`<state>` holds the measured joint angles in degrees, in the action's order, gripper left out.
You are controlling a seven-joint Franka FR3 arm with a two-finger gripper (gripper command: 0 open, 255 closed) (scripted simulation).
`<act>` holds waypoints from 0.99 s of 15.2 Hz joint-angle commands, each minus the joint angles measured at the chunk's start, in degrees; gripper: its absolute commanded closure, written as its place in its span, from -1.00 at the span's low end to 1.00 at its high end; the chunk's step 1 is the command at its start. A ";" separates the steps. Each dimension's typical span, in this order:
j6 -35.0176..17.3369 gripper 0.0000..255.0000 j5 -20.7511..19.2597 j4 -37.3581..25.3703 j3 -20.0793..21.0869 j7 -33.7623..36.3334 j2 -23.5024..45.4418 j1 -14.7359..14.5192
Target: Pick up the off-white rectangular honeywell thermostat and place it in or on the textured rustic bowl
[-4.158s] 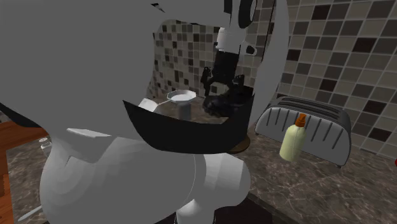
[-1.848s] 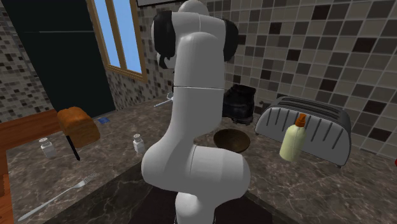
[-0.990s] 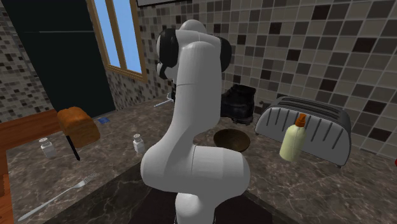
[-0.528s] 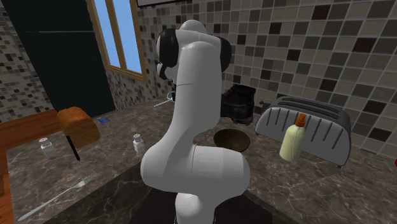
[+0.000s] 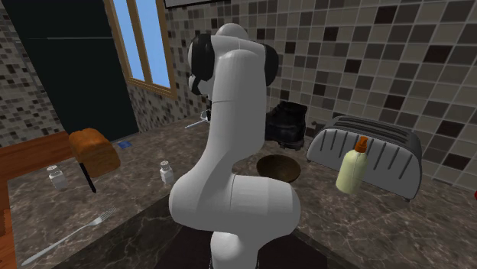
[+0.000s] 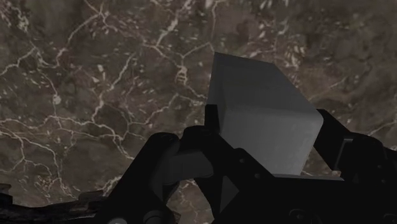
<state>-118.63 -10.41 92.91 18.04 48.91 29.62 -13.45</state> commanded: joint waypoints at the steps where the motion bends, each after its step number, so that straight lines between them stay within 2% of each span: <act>1: 0.03 1.00 0.03 0.00 0.03 0.02 0.25 -0.07; 15: 8.91 1.00 1.56 -5.22 0.84 -0.98 -3.61 0.18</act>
<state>-110.58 -8.92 88.53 18.86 48.05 26.08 -13.27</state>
